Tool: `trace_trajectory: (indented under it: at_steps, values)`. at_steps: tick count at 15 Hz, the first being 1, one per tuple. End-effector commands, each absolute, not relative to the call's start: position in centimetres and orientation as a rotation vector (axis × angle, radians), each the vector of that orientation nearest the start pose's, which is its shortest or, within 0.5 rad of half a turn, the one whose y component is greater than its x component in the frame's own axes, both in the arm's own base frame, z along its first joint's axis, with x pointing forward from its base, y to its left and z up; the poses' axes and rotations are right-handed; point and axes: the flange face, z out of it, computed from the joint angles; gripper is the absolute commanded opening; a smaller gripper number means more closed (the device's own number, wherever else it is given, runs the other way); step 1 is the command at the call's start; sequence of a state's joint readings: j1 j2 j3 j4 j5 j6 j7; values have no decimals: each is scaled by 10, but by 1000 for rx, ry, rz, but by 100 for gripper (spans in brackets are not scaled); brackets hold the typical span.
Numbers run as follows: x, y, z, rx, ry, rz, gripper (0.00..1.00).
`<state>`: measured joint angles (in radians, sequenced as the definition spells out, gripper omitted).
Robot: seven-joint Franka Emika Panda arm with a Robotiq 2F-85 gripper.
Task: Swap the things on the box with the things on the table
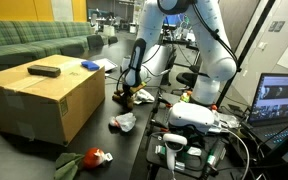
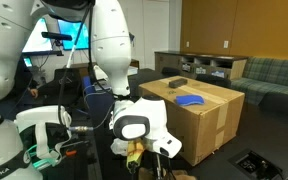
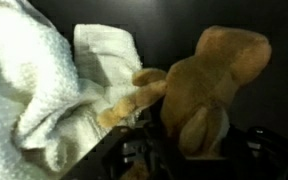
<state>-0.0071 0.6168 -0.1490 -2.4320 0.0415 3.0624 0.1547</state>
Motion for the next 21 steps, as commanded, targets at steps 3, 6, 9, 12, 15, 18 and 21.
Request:
trace_trajectory:
  at_steps: [3,6,9,12,15,18,21]
  values:
    - [457,-78,110,-3204,476,-137,1]
    - [458,-69,145,-3232,477,-217,1]
    - [463,-63,178,-3281,489,-313,3]
    - [480,-54,208,-3352,511,-420,3]
    - [492,-41,242,-3396,557,-519,3]
    - [501,-30,273,-3420,632,-597,3]
    - [505,-22,298,-3426,724,-663,3]
